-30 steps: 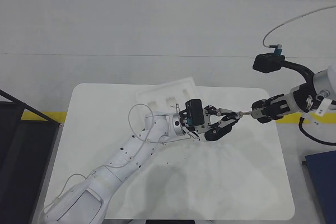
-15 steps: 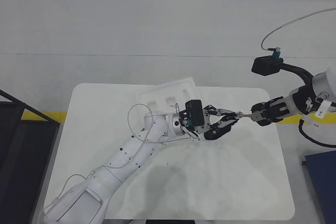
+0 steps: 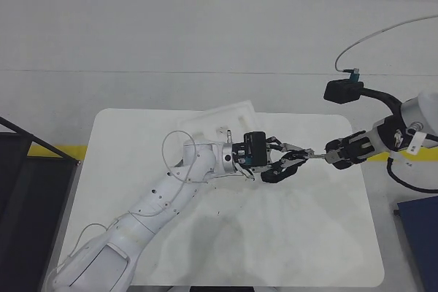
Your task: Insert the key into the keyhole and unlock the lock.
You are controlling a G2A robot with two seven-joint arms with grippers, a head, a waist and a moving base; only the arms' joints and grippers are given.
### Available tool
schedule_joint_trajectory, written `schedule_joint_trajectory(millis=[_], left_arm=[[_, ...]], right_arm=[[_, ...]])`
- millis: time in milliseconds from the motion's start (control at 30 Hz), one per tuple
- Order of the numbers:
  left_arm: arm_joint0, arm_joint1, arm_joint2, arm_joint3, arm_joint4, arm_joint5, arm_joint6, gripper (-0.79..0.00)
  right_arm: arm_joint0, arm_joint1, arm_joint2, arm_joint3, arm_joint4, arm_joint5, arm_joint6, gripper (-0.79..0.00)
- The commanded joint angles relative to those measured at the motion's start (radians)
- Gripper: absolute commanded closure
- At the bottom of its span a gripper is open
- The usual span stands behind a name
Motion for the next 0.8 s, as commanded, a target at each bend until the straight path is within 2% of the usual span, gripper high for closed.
schedule_joint_trajectory(millis=[0,767], left_arm=[[0.001,0.003,-0.003,-0.004,0.008,0.001,-0.002,0.0],[-0.001,0.014,0.0,-0.027,0.036,-0.001,-0.004,0.0]], right_arm=[[0.011,0.0,-0.012,0.002,0.005,0.0,0.0,0.0],[0.092,-0.007,-0.111,0.021,0.026,0.0,0.0,0.0]])
